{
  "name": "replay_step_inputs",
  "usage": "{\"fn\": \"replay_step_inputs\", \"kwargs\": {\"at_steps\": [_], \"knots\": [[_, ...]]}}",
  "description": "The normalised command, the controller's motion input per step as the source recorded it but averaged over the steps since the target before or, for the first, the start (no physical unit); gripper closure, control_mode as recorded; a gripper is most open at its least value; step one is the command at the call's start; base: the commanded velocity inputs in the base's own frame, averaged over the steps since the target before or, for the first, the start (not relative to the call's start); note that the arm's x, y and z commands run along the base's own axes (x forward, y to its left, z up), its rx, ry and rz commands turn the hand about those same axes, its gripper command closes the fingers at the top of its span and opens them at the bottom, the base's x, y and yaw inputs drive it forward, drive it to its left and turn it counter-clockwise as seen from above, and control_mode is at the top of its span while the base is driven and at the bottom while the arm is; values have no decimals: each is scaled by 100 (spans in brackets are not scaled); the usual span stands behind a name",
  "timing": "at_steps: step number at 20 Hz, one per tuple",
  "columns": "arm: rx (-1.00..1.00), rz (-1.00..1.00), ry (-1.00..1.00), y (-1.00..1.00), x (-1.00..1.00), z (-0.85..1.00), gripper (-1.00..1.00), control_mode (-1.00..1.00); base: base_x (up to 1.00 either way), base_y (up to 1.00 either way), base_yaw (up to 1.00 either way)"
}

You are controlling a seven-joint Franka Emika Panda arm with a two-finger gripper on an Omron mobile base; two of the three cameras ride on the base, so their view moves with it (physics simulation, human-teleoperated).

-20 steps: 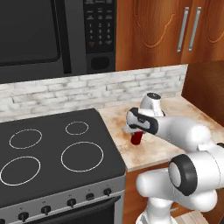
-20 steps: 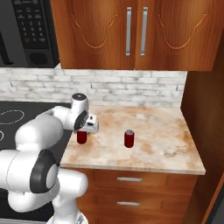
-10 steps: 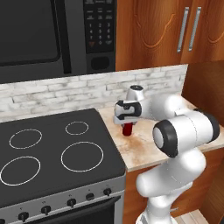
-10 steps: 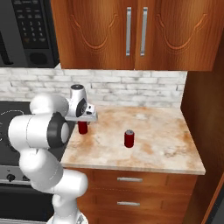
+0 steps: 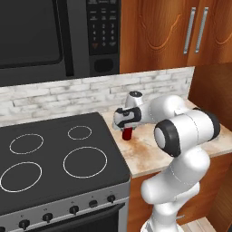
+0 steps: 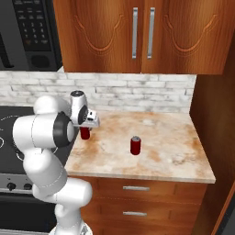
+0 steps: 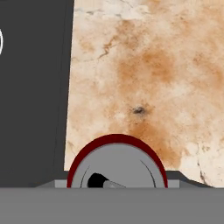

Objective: Four empty soda cans are scattered around the kitchen. Gather all the cans and cluster them next to the stove for recycling.

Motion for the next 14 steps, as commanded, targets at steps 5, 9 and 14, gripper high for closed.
{"fn": "replay_step_inputs", "kwargs": {"at_steps": [5,9,14], "knots": [[0,-9,-6,7,0,-37,100,-100,0,0,0],[0,-9,-4,2,0,-44,100,-100,0,0,0],[3,-7,-4,6,0,-27,100,-100,0,0,0]]}}
